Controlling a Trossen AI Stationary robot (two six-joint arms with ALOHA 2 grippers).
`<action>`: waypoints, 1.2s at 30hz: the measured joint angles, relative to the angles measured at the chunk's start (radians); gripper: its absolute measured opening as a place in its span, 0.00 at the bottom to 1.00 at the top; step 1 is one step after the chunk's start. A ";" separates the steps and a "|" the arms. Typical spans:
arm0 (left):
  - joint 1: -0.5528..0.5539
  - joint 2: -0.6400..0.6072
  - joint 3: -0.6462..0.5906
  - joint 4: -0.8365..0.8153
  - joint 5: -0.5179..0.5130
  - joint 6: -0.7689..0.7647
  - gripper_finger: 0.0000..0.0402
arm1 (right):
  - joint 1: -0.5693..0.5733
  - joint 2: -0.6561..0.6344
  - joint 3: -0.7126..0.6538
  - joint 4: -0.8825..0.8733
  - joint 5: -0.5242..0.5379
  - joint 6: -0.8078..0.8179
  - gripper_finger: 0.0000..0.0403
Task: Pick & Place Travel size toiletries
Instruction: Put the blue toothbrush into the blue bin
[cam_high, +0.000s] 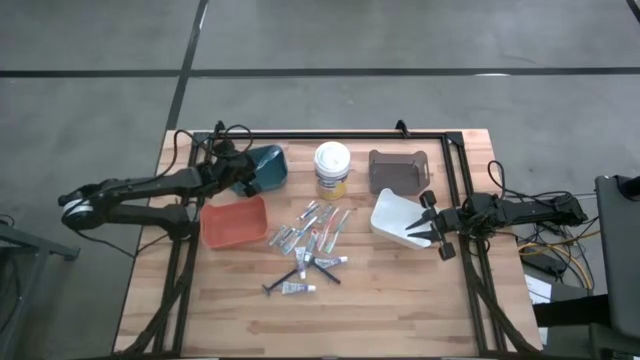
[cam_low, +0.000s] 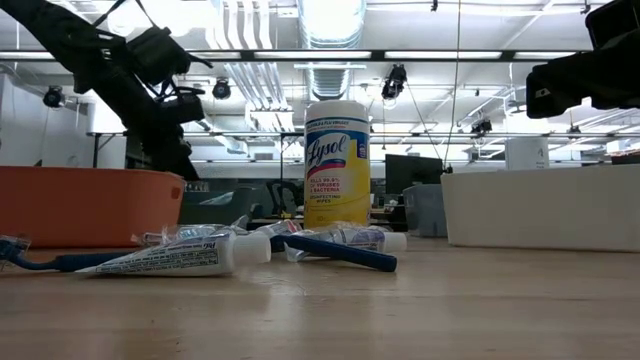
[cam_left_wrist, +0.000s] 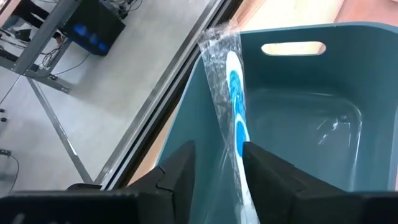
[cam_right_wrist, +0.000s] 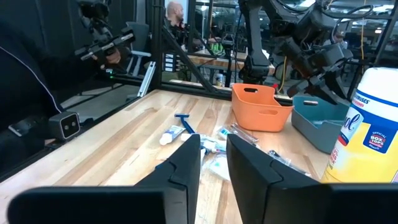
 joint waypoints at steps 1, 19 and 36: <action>0.000 -0.002 0.000 0.000 0.000 0.000 0.36 | 0.000 0.000 0.000 0.000 0.000 0.000 0.20; -0.091 -0.032 0.049 0.054 0.233 -0.021 0.37 | 0.000 0.000 0.000 0.000 0.000 0.000 0.17; -0.385 -0.030 0.064 0.141 0.249 -0.044 0.37 | 0.000 0.000 0.000 0.000 0.000 0.000 0.21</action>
